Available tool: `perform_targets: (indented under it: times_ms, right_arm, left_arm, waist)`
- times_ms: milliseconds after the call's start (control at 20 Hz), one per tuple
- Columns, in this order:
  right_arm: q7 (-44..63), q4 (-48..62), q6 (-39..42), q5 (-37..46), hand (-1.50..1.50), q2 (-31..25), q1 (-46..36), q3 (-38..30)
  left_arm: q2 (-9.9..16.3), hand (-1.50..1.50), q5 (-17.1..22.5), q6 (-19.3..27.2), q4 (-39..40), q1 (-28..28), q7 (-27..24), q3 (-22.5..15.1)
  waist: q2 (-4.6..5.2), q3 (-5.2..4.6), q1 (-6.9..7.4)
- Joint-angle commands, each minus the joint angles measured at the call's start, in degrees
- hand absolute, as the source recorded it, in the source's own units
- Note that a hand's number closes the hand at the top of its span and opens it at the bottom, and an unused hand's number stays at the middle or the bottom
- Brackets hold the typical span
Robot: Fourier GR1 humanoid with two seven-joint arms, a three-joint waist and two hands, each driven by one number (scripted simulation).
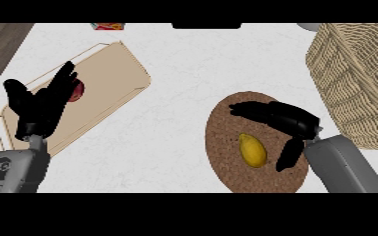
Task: Pick the lemon from the placemat and place it in the basket
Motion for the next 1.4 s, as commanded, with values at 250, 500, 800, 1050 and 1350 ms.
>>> perform_targets:
  times_ms: [250, 500, 800, 1050, 1350]
  right_arm:
    - [-7.47, 1.69, 0.42, 2.54, -1.50, -2.67, 0.36, 0.26]
    - [-5.93, 3.70, -5.28, 6.96, -1.50, 1.59, 2.32, 1.53]
    - [-3.29, 1.84, -4.05, 10.44, -1.50, 4.03, 1.37, 1.99]
    - [-7.62, 3.12, -10.47, 16.20, 1.50, 3.21, 3.17, 4.56]
    - [9.43, 5.54, -10.38, 16.61, 1.50, 12.65, 1.51, -0.76]
  left_arm:
    - [-1.25, 0.00, -1.15, -1.75, -4.03, 3.90, 0.56, 1.37]
    - [-3.44, 0.00, -4.28, -0.61, -1.82, -0.17, 2.12, 0.87]
    - [-3.12, 0.00, -4.45, -3.14, 1.26, 1.02, -2.18, 3.80]
    - [-3.27, 0.00, -4.89, -2.40, 0.10, -1.93, 1.61, 4.01]
    - [-3.12, 0.00, -4.14, -4.44, -1.18, 2.88, -1.35, 4.67]
  waist:
    - [-0.01, 0.01, 0.18]
    - [0.02, 0.01, 0.00]
    - [0.01, 0.00, 0.05]
    - [0.01, 0.01, -0.06]
    - [0.16, -0.05, 0.86]
